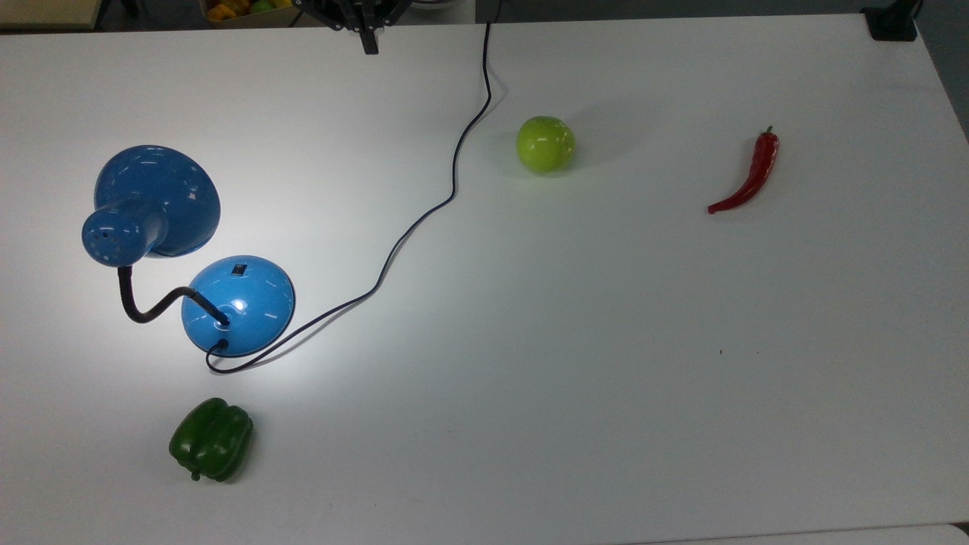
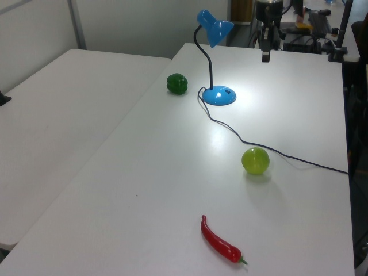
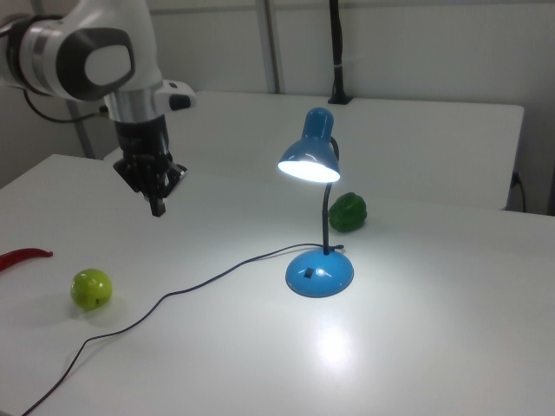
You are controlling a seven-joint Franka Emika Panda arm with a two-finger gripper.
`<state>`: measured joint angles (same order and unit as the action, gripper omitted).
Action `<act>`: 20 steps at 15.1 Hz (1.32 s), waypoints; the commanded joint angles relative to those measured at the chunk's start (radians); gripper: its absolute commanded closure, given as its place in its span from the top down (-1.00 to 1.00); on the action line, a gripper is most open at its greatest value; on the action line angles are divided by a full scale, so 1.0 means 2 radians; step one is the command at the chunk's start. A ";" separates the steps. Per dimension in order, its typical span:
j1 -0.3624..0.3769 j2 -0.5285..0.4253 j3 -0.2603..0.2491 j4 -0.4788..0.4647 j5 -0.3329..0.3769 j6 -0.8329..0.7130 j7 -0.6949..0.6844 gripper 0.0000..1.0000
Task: Turn off lamp
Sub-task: 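Lower the gripper over the switch on the blue lamp base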
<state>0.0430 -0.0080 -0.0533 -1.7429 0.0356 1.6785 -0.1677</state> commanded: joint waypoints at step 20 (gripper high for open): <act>-0.002 0.045 -0.097 -0.208 -0.006 0.429 -0.044 -1.00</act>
<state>0.0378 0.0469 -0.2397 -2.1432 -0.0203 2.4113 -0.2876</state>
